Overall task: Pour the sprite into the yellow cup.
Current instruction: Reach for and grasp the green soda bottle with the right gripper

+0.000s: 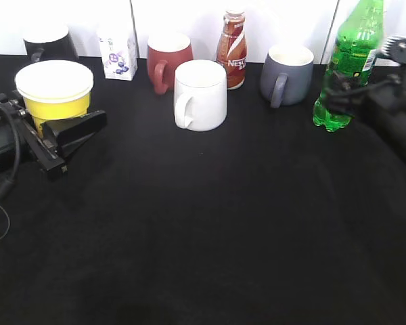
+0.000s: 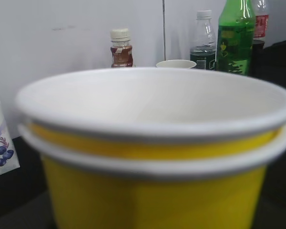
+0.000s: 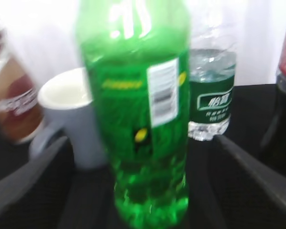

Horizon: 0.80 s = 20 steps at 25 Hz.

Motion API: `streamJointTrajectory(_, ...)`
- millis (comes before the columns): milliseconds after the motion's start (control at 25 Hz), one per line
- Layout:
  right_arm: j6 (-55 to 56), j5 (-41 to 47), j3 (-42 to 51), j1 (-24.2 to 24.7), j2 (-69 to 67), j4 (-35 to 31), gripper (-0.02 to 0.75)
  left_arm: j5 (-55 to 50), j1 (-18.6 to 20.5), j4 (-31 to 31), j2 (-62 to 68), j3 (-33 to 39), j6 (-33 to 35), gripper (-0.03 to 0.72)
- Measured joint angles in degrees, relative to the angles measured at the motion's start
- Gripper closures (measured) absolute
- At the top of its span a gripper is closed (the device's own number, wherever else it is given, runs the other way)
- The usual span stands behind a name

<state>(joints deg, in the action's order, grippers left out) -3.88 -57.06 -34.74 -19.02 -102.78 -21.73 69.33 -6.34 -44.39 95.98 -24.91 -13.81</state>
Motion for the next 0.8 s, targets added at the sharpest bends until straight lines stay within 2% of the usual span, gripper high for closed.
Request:
streamJointTrajectory(320, -2.81, -0.11, -10.21, 0.84, -9.52, -2.6, 0.066, 0.0, 0.0, 0.0, 0.0, 0.0, 0.0, 0.241)
streamJointTrajectory(600, -2.88, -1.07, -15.49, 0.84, -16.07, -2.96, 0.085, 0.0, 0.0, 0.0, 0.0, 0.0, 0.0, 0.241)
streamJointTrajectory(640, -2.88, -2.26, -15.49, 0.84, -16.31, -2.96, 0.115, 0.0, 0.0, -0.07, 0.0, 0.0, 0.0, 0.241)
streamJointTrajectory(760, -3.01, -3.26, -15.49, 0.9, -16.63, -3.13, 0.27, 0.0, 0.0, -0.09, 0.0, 0.0, 0.0, 0.241)
streamJointTrajectory(800, -3.01, -4.01, -15.49, 0.9, -16.74, -3.13, 0.288, 0.0, 0.0, -0.2, 0.0, 0.0, 0.0, 0.241)
